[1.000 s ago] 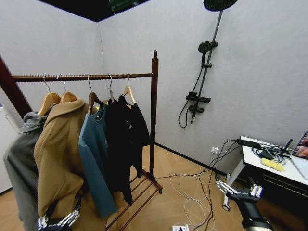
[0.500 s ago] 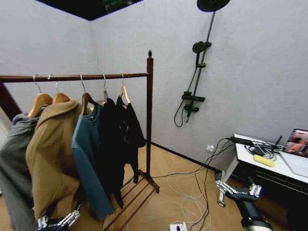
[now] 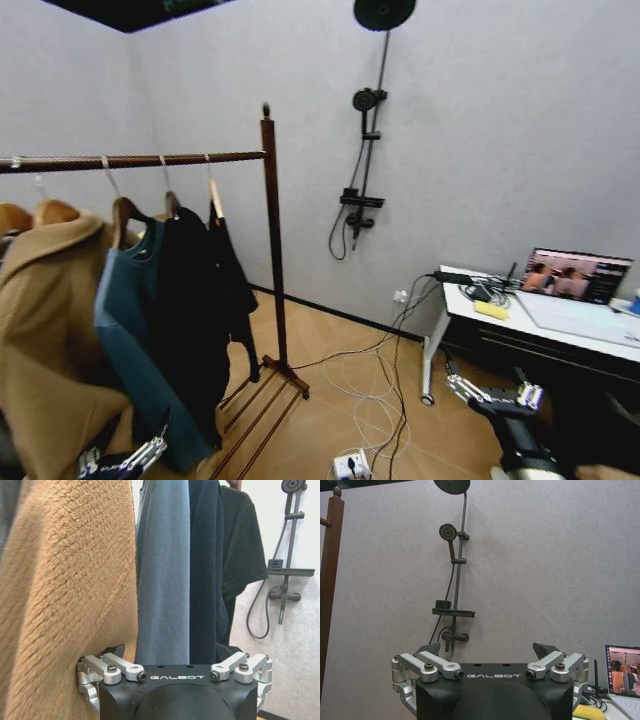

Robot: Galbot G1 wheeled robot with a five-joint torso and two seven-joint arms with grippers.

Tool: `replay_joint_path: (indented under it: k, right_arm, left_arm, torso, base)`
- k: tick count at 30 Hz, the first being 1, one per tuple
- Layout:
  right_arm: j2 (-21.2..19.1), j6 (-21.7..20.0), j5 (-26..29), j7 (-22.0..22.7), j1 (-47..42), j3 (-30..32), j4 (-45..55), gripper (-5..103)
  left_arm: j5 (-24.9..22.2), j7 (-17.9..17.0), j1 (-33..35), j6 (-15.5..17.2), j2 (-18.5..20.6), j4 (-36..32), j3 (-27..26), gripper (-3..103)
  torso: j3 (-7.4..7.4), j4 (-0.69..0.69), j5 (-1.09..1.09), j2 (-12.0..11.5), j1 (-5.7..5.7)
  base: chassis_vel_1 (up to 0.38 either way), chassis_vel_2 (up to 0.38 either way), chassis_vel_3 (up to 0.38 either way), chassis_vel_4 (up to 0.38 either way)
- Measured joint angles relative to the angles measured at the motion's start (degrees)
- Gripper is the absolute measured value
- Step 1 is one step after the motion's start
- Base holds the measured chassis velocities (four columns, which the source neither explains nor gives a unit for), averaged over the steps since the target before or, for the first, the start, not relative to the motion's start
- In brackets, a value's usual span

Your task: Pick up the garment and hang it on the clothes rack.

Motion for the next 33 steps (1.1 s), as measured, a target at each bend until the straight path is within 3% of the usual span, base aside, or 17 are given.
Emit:
replay_joint_path:
  k: [16,20,33]
  right_arm:
    - [0.0,0.0,0.0,0.0,0.0,0.0,0.0,100]
    - [0.0,0.0,0.0,0.0,0.0,0.0,0.0,100]
    - [0.0,0.0,0.0,0.0,0.0,0.0,0.0,100]
  left_arm:
    - [0.0,-0.1,0.0,0.0,0.0,0.0,0.0,100]
    - [0.0,0.0,0.0,0.0,0.0,0.0,0.0,100]
    - [0.0,0.0,0.0,0.0,0.0,0.0,0.0,100]
  torso:
    - [-0.03,0.02,-0.02,0.0,-0.08]
    - [-0.01,-0.03,0.02,0.0,-0.06]
    - [0.00,0.00,0.00,0.0,0.01]
  base:
    - [0.145,-0.146,-0.156,0.162]
    - [0.005,-0.006,-0.086,0.042]
    - [-0.072,-0.025,-0.004,-0.064]
